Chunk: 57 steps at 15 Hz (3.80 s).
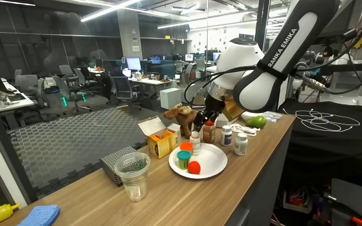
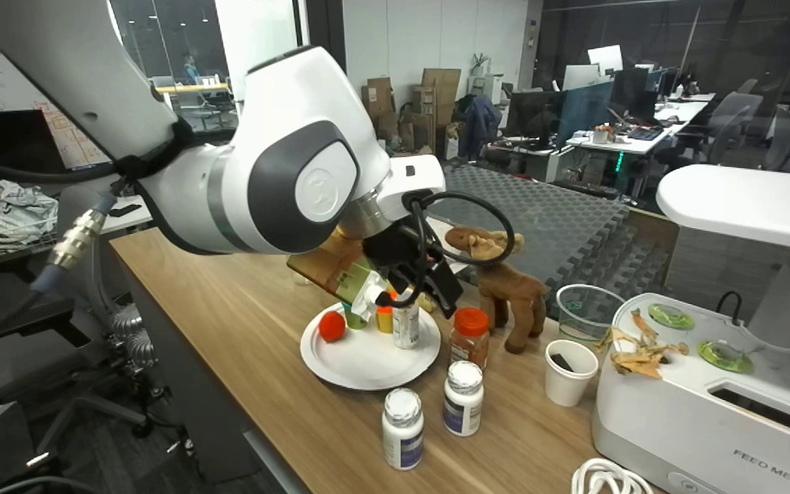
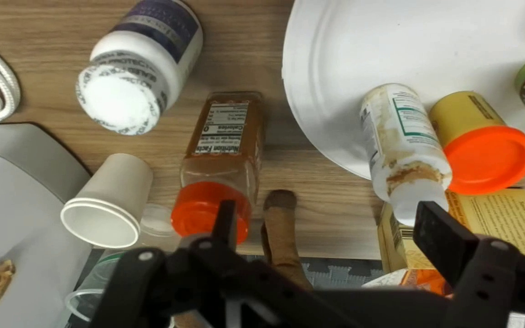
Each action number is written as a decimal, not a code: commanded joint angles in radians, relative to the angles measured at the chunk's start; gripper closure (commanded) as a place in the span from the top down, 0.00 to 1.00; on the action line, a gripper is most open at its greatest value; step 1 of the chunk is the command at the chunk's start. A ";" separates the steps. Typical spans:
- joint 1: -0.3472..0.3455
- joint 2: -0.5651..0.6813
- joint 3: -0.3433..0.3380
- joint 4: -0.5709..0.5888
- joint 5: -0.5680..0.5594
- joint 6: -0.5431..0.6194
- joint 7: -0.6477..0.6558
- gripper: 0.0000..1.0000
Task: Pile up the plastic cups and put all the containers on the white plate
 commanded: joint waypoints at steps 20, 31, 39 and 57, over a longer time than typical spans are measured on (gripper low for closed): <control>-0.214 0.020 0.165 0.357 0.436 -0.605 -0.751 1.00; -0.144 0.166 0.114 0.406 0.376 -0.599 -0.593 0.81; -0.081 0.153 0.021 0.401 0.264 -0.509 -0.408 0.28; -0.141 -0.041 0.170 0.243 0.440 -0.537 -0.654 0.28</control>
